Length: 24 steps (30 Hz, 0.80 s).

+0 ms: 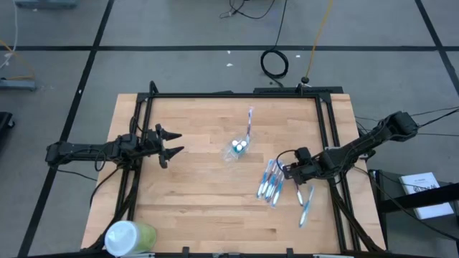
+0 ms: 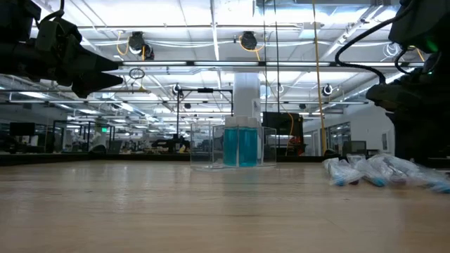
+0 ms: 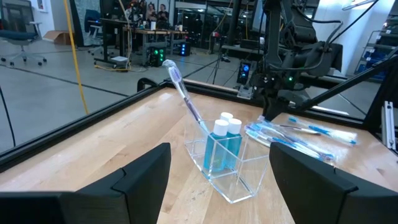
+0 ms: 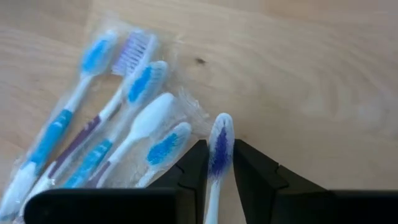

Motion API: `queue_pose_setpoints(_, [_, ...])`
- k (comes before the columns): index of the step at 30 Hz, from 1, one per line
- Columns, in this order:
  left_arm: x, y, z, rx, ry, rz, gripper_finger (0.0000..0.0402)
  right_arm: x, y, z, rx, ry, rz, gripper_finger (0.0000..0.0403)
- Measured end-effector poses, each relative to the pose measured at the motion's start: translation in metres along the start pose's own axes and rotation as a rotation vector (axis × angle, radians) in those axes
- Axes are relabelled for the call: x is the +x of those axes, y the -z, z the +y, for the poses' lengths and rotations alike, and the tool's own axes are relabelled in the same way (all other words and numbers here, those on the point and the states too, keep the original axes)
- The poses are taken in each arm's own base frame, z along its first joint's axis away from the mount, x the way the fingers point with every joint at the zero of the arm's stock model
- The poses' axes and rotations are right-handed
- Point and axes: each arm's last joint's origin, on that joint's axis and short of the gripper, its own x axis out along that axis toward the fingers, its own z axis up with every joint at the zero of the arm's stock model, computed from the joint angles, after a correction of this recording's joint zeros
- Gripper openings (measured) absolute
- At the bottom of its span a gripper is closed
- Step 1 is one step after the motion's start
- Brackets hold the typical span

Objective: Pick & Place toothbrushing station
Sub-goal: Put the purple toothbrush into the transparent organizer

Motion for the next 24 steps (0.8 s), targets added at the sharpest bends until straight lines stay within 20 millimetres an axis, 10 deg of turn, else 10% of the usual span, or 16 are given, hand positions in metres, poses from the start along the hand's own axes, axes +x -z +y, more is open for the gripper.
queue_pose_setpoints(24, [0.000,0.000,0.000,0.000,0.000,0.000,0.0283,-0.009,-0.002,0.026,-0.140,-0.287,-0.068,0.0059])
